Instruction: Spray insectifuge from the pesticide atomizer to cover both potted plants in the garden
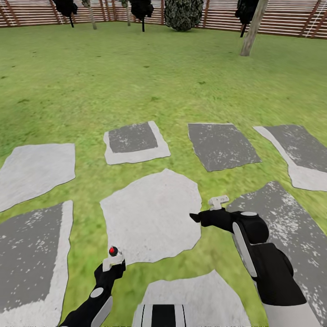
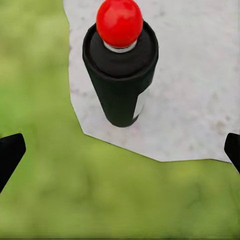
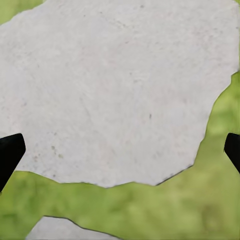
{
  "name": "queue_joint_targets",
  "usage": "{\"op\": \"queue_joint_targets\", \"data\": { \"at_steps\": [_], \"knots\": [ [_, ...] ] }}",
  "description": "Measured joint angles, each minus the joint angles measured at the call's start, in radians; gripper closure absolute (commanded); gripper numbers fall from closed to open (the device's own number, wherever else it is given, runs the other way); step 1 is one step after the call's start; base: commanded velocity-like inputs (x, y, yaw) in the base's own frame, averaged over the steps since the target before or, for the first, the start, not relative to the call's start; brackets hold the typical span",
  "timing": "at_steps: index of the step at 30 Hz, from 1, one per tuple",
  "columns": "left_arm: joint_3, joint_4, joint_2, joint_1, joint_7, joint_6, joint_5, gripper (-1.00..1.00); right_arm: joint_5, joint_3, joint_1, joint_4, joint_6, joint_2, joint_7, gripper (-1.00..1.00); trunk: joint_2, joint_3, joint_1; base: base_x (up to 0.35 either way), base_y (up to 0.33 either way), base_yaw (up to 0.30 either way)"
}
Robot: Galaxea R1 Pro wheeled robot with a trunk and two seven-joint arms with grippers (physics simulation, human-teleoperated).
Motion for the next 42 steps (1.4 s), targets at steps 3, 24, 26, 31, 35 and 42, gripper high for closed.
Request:
{"op": "queue_joint_targets", "data": {
  "at_steps": [3, 24, 26, 31, 35, 42],
  "knots": [
    [0.000, 0.000, -0.002, 0.003, 0.001, -0.008, 0.000, -1.00, 0.000, 0.000, 0.000, 0.000, 0.000, 0.000, 0.000, -1.00, -0.001, -0.012, 0.001, 0.000, 0.000, 0.000],
    [-0.003, 0.000, -0.001, 0.022, 0.014, -0.080, 0.000, -1.00, 0.000, 0.002, 0.000, 0.000, -0.001, 0.000, 0.000, -1.00, -0.004, -0.062, 0.007, 0.000, 0.000, 0.000],
    [-0.003, 0.000, 0.001, 0.022, 0.012, -0.080, 0.001, -1.00, 0.000, 0.002, 0.000, 0.000, -0.001, 0.000, 0.000, -1.00, -0.004, -0.062, 0.007, 0.000, 0.000, 0.000],
    [-0.009, -0.006, 0.006, 0.017, 0.011, -0.086, -0.004, -1.00, -0.005, 0.008, -0.005, -0.006, -0.008, 0.006, 0.007, -1.00, -0.004, -0.062, 0.007, 0.051, 0.000, 0.000],
    [-0.026, -0.028, 0.016, -0.006, 0.012, -0.109, -0.011, -1.00, -0.003, 0.020, -0.027, -0.027, 0.010, 0.010, 0.025, -1.00, -0.004, -0.062, 0.007, 0.000, 0.000, 0.000],
    [-0.026, -0.068, 0.016, -0.035, 0.012, -0.114, -0.011, -1.00, -0.003, 0.020, -0.028, -0.027, 0.010, 0.010, 0.025, -1.00, -0.004, -0.062, 0.007, 0.000, 0.000, 0.000]
  ]
}}
